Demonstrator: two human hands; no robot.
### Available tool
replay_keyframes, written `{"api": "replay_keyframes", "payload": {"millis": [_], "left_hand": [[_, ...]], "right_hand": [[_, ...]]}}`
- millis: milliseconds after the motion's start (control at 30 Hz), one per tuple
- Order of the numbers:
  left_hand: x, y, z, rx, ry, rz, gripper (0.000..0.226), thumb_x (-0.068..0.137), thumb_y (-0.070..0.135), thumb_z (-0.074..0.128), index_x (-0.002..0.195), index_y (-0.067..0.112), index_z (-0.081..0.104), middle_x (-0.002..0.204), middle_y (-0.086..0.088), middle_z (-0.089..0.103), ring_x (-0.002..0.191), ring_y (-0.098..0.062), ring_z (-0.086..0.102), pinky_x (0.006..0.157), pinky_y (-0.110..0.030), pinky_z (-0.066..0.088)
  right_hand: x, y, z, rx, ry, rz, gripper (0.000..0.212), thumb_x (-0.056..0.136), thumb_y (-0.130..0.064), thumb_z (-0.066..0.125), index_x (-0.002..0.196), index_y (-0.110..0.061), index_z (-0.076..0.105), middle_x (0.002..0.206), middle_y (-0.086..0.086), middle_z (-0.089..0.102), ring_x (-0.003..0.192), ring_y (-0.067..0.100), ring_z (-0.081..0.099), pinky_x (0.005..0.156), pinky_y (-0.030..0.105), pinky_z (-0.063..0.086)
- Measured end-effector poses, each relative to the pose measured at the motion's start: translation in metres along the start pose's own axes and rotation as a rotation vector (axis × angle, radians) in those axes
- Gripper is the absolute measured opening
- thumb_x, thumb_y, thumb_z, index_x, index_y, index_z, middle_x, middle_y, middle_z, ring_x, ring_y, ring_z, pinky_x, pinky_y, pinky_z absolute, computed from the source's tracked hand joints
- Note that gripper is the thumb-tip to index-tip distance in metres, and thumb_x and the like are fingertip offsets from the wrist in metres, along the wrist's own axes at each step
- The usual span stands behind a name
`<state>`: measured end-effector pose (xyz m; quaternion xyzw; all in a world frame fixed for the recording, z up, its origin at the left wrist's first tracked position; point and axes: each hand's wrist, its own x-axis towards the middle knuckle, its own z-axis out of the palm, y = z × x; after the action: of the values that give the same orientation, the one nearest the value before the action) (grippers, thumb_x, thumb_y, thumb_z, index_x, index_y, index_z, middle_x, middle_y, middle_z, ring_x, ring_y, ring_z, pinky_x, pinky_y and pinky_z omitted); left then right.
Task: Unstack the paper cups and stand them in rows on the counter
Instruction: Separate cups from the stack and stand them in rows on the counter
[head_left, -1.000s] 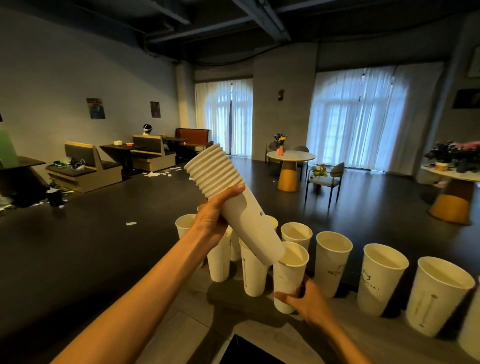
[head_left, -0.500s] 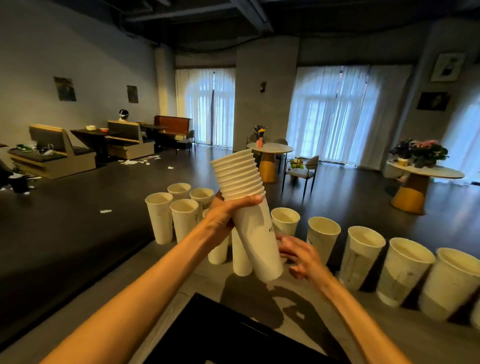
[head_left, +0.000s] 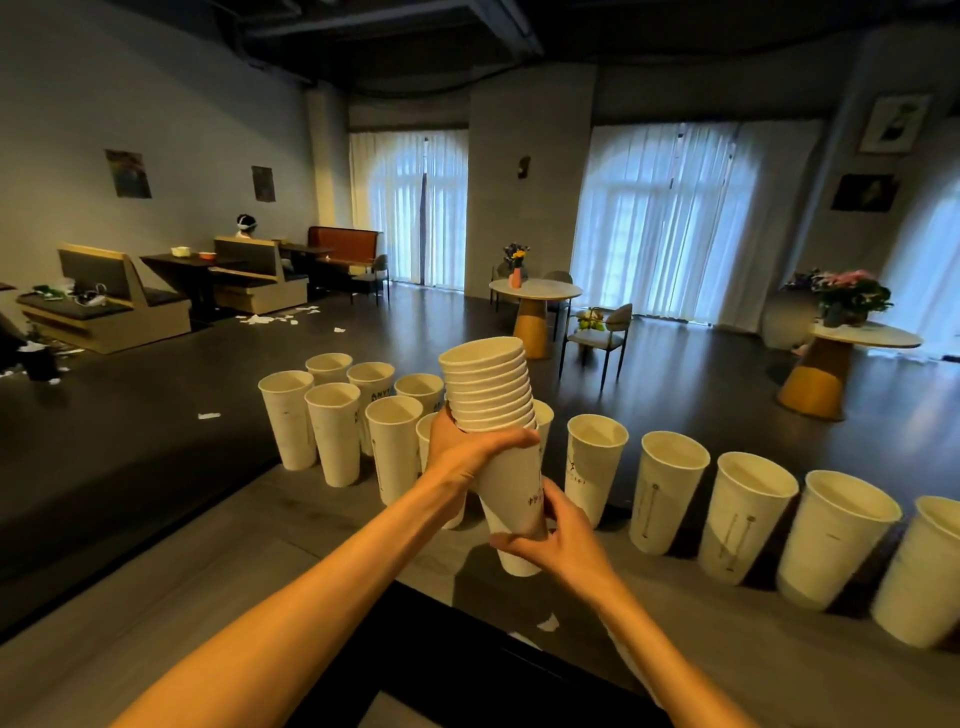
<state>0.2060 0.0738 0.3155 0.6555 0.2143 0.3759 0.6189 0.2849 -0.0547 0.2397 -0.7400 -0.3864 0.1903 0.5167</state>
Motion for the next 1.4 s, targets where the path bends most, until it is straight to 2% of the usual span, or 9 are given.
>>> {"api": "replay_keyframes", "payload": {"millis": [233,467,767,867,1033,1167,1267,1333,1400], "left_hand": [[0.043,0.034,-0.024,-0.271,0.024,0.032,0.096,0.040,0.043,0.093,0.125,0.016,0.058,0.112,-0.005,0.070,0.105,-0.021,0.067,0.084,-0.040,0.059],[0.079,0.057,-0.087,-0.543,0.100,-0.079,0.072,0.052,0.027,0.092,0.115,0.019,0.059,0.108,-0.006,0.065,0.104,-0.024,0.061,0.096,-0.052,0.054],[0.071,0.051,-0.119,-0.627,0.066,-0.128,0.084,0.050,0.030,0.091,0.125,0.017,0.056,0.111,-0.009,0.064,0.104,-0.024,0.062,0.085,-0.045,0.059],[0.059,0.045,-0.116,-0.682,0.018,-0.161,0.078,0.062,0.022,0.089,0.131,0.015,0.053,0.109,-0.009,0.064,0.103,-0.025,0.063,0.083,-0.046,0.059],[0.025,0.027,-0.092,-0.737,-0.217,-0.314,0.079,0.046,0.022,0.090,0.120,0.011,0.062,0.101,-0.009,0.073,0.097,-0.025,0.068,0.088,-0.046,0.059],[-0.010,0.007,-0.053,-0.696,-0.376,-0.469,0.090,0.041,0.025,0.092,0.124,0.008,0.063,0.112,-0.017,0.068,0.101,-0.031,0.065,0.103,-0.054,0.049],[-0.029,0.000,-0.026,-0.670,-0.431,-0.538,0.103,0.032,0.029,0.098,0.127,0.009,0.062,0.114,-0.018,0.070,0.106,-0.033,0.064,0.092,-0.051,0.054],[-0.034,-0.001,-0.017,-0.688,-0.427,-0.545,0.088,0.034,0.026,0.093,0.117,0.013,0.065,0.097,-0.012,0.076,0.097,-0.030,0.067,0.081,-0.045,0.057],[-0.038,-0.001,-0.013,-0.677,-0.409,-0.533,0.082,0.036,0.028,0.089,0.113,0.016,0.064,0.091,-0.009,0.076,0.094,-0.028,0.067,0.079,-0.044,0.058]], "right_hand": [[0.018,0.032,0.013,0.016,0.096,0.120,0.093,0.065,-0.035,0.089,0.142,-0.026,0.036,0.144,-0.003,0.050,0.136,0.021,0.045,0.110,0.047,0.038],[0.045,0.042,0.034,0.005,0.140,0.201,0.095,0.065,-0.035,0.089,0.142,-0.021,0.035,0.145,0.003,0.050,0.134,0.023,0.048,0.109,0.049,0.042],[0.059,0.045,0.046,-0.006,0.139,0.238,0.097,0.065,-0.032,0.089,0.144,-0.019,0.035,0.144,0.002,0.050,0.133,0.024,0.049,0.109,0.047,0.041],[0.047,0.046,0.035,-0.081,0.142,0.295,0.085,0.068,-0.027,0.089,0.138,-0.021,0.041,0.134,0.000,0.055,0.123,0.021,0.055,0.099,0.043,0.049],[-0.001,0.018,-0.010,-0.106,0.375,0.188,0.022,0.092,-0.010,0.064,0.109,-0.025,0.063,0.107,-0.001,0.068,0.103,0.016,0.066,0.075,0.024,0.057],[-0.037,-0.042,-0.034,0.052,0.112,0.192,0.029,0.099,-0.035,0.053,0.125,-0.022,0.060,0.107,0.002,0.070,0.076,-0.003,0.066,0.050,0.009,0.042],[-0.056,-0.060,-0.036,-0.079,-0.061,0.238,0.051,0.080,-0.058,0.065,0.125,-0.037,0.053,0.113,-0.010,0.063,0.088,-0.005,0.065,0.073,0.017,0.053],[-0.062,-0.057,-0.034,-0.202,-0.050,0.238,0.064,0.066,-0.065,0.075,0.121,-0.036,0.058,0.115,-0.010,0.066,0.103,0.003,0.064,0.093,0.033,0.055],[-0.068,-0.054,-0.034,-0.269,-0.010,0.216,0.066,0.061,-0.065,0.079,0.117,-0.034,0.061,0.112,-0.010,0.067,0.104,0.006,0.064,0.095,0.038,0.054]]}}
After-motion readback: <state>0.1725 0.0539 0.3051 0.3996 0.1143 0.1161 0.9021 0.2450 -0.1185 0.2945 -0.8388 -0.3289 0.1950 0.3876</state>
